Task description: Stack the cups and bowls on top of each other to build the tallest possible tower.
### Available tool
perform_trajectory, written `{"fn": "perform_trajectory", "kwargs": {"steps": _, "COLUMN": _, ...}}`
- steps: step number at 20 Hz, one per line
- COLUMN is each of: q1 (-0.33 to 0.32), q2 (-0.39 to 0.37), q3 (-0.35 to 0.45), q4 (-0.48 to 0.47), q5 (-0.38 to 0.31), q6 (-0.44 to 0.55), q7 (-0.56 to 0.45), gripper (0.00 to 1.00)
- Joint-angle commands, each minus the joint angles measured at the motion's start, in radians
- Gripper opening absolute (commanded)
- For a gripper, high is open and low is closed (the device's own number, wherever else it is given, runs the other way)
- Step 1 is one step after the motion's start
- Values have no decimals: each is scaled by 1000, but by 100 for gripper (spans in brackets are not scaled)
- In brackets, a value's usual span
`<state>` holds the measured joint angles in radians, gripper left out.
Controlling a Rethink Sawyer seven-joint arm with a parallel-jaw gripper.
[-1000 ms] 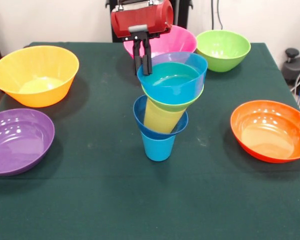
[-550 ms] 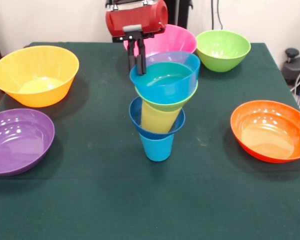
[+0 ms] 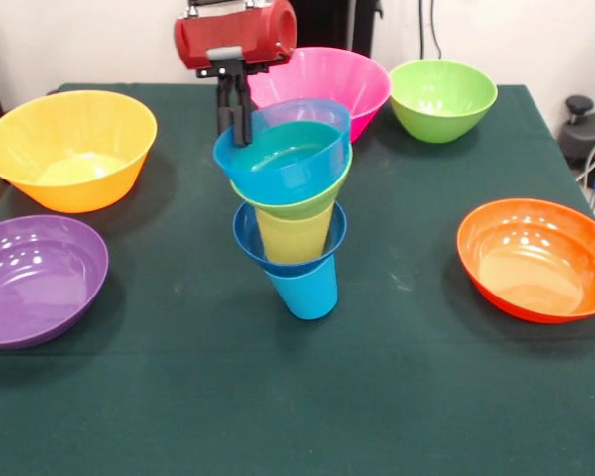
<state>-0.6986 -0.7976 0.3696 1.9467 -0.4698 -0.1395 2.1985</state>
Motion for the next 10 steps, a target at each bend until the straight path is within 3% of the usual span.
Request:
{"fn": "perform_trajectory", "kwargs": {"steps": 1, "q1": -26, "q2": 14, "q3": 57, "q4": 5, "q5": -92, "q6": 76, "q7": -17, "gripper": 0}}
{"fn": "perform_trajectory", "kwargs": {"steps": 10, "q1": 73, "q2": 50, "q3": -16, "q4": -28, "q5": -57, "q6": 24, "q7": 29, "gripper": 0}}
